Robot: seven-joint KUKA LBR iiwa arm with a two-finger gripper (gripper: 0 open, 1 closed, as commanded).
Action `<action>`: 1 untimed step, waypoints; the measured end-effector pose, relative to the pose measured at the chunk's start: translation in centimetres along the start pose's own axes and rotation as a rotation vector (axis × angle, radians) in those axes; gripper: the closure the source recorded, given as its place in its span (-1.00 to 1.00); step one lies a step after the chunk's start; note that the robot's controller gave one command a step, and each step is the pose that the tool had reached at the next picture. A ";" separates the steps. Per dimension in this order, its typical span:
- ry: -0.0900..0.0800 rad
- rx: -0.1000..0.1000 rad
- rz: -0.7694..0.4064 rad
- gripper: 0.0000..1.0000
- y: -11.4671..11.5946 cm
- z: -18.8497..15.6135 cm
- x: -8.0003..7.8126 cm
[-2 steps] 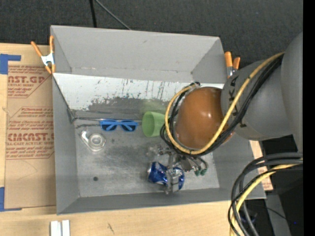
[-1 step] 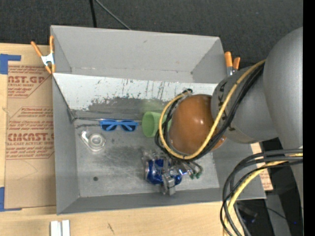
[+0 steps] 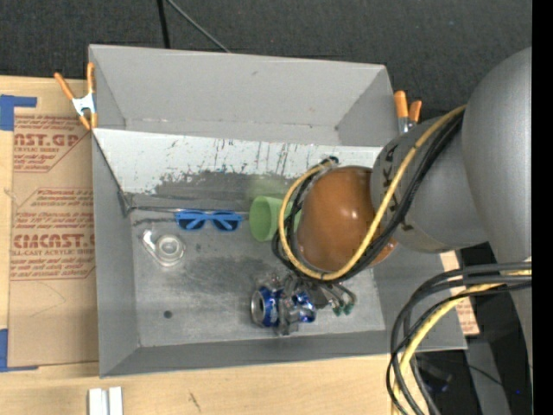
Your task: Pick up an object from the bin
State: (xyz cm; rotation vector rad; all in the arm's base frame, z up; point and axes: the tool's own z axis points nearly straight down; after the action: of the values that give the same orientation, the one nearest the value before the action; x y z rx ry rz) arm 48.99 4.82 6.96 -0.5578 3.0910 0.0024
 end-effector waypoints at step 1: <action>-0.006 0.003 -0.045 1.00 0.7 -9.3 0.5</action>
Offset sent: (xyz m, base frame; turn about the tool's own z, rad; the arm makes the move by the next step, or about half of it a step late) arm -0.0085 0.0037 0.0891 -0.0445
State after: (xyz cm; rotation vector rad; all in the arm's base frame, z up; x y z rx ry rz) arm 48.26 5.30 16.26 -0.6260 3.0715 -0.0006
